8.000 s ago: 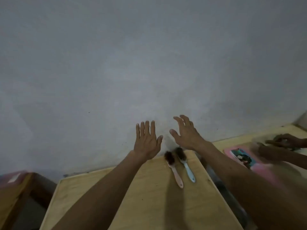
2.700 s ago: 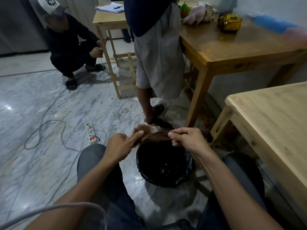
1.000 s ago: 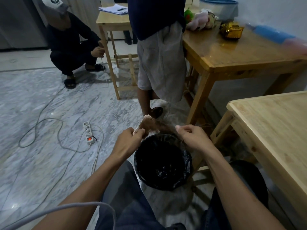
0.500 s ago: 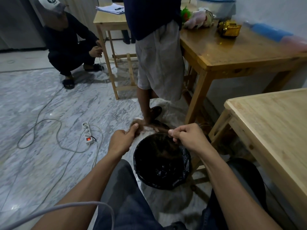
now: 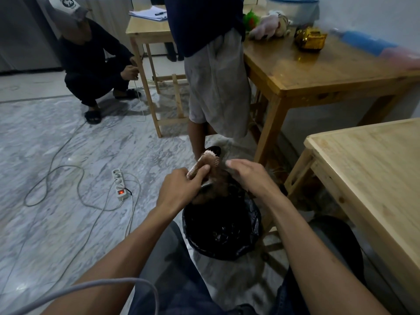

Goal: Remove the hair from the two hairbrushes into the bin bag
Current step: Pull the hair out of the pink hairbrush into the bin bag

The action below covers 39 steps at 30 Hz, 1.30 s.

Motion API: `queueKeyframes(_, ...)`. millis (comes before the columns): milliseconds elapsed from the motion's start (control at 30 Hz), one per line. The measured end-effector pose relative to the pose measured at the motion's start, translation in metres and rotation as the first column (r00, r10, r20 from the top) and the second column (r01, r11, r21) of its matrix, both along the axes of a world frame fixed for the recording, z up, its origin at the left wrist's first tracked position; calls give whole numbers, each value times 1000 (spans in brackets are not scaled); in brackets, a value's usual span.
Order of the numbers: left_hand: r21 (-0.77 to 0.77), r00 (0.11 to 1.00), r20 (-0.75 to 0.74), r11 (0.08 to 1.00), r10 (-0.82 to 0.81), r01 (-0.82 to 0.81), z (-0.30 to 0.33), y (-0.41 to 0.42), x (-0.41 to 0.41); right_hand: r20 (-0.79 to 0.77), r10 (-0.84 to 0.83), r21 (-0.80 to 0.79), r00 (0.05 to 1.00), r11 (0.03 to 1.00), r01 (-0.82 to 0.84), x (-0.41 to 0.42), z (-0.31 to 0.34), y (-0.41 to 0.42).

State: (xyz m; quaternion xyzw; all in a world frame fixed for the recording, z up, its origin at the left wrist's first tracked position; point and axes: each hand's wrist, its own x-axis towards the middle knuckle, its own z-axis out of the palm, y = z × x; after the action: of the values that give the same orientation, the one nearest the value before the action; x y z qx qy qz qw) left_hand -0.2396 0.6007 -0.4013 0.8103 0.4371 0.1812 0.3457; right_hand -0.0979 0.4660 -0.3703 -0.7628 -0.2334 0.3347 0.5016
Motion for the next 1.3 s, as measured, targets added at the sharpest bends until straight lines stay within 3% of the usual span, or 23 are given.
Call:
queueKeyframes(133, -4, 1000, 3, 1000, 0, 0, -1, 0, 3, -20, 160, 11, 987, 987, -160, -8, -17, 2)
queueKeyframes(333, -283, 980, 60, 945, 191, -167, -19, 24, -7, 206, 147, -150, 967, 982, -117, -9, -22, -2)
queueKeyframes(567, -425, 907, 123, 847, 404, -319, -22, 48, -15, 174, 64, -106, 983, 993, -46, -2, -5, -25)
queueKeyframes(667, -358, 934, 118, 892, 337, -277, -18, 49, -18, 156, 27, -94, 987, 996, -13, 7, -4, -32)
queueKeyframes(800, -268, 977, 109, 952, 183, -149, -10, 29, -5, 135, 95, -230, 986, 971, -62, 11, -12, -20)
queueKeyframes(900, -238, 995, 67, 970, 69, -51, 0, 14, 6, 148, 105, -141, 983, 986, -84, 6, -13, -8)
queueKeyframes(1033, -381, 993, 109, 920, -51, 89, 14, -2, 16, 64, 211, -43, 975, 977, -209, 0, -20, -1)
queueKeyframes(1133, -431, 987, 118, 890, -108, 149, 16, -2, 17, 46, 173, 22, 984, 984, -174, -3, -28, 1)
queueKeyframes(1200, -450, 987, 138, 882, -81, 136, 14, 4, 15, 85, 126, 7, 988, 992, -127, -4, -33, 1)
queueKeyframes(1300, -578, 970, 194, 816, 149, -9, 4, 21, 9, 144, 95, -78, 985, 993, -84, -4, -34, -2)
